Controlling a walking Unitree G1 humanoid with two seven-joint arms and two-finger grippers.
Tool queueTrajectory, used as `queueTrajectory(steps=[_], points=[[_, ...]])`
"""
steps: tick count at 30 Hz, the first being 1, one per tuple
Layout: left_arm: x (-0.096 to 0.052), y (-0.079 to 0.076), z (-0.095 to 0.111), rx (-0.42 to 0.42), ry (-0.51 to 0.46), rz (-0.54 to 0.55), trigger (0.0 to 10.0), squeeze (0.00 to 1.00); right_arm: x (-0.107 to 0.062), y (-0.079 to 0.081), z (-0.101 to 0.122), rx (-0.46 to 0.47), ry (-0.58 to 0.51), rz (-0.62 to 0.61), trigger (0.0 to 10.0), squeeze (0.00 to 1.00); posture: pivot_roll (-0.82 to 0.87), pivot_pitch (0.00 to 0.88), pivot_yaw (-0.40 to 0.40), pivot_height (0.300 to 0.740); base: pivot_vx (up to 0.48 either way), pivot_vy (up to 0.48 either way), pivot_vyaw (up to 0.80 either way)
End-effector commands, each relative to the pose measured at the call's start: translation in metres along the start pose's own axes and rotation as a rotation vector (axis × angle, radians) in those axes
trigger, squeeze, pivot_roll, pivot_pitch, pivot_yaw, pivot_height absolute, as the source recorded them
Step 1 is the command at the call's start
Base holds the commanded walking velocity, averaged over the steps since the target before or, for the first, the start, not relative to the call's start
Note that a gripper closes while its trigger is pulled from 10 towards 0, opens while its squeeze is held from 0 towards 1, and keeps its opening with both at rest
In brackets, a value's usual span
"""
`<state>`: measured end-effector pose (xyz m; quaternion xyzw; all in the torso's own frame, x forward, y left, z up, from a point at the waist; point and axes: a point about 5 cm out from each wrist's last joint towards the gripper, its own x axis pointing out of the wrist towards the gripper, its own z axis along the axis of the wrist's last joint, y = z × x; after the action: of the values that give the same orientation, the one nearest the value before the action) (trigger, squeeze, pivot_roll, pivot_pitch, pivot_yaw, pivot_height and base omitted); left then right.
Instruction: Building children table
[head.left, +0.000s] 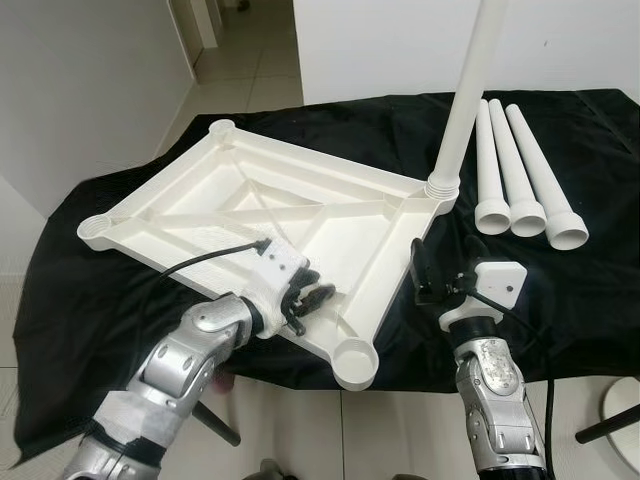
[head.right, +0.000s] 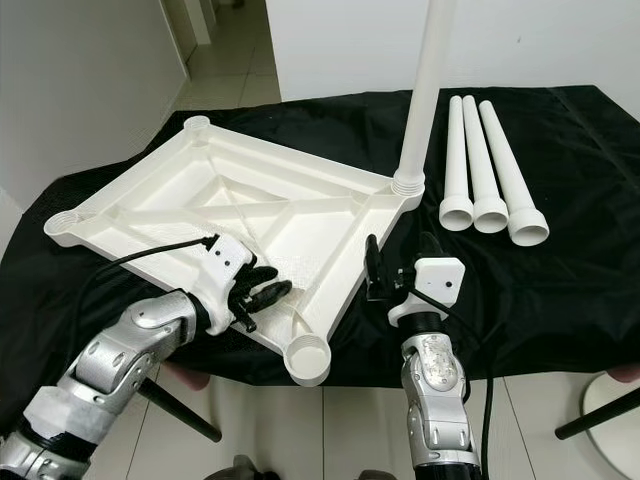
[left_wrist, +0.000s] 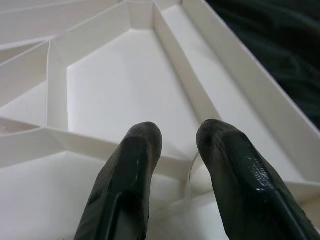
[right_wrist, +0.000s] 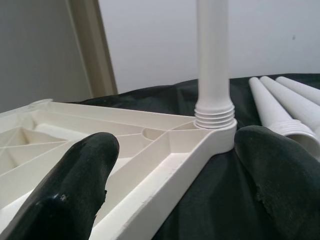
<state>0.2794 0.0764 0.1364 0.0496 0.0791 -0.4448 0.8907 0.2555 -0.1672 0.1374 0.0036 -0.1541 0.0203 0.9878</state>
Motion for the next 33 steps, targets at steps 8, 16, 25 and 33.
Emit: queueTrajectory(steps=[8, 16, 25, 33], points=[[0.003, 0.008, 0.031, -0.085, -0.174, 0.126, 10.0, 0.00, 0.010, -0.030, 0.003, -0.053, -0.013, -0.216, 10.0, 0.00, -0.07, 0.000, 0.106, 0.740, 0.000, 0.000, 0.00], [-0.011, 0.001, 0.033, 0.087, -0.192, -0.047, 10.0, 0.00, 0.015, -0.032, 0.006, -0.052, -0.029, -0.211, 10.0, 0.00, -0.06, 0.000, 0.099, 0.740, 0.000, 0.000, 0.00], [-0.025, -0.009, 0.013, 0.161, -0.028, -0.228, 10.0, 0.00, 0.013, -0.031, 0.004, -0.066, -0.018, -0.184, 10.0, 0.00, -0.05, 0.000, 0.100, 0.740, 0.000, 0.000, 0.00], [-0.024, -0.004, 0.012, 0.177, -0.014, -0.212, 10.0, 0.00, 0.011, -0.034, 0.004, -0.076, -0.012, -0.177, 10.0, 0.00, -0.04, 0.000, 0.099, 0.740, 0.000, 0.000, 0.00]])
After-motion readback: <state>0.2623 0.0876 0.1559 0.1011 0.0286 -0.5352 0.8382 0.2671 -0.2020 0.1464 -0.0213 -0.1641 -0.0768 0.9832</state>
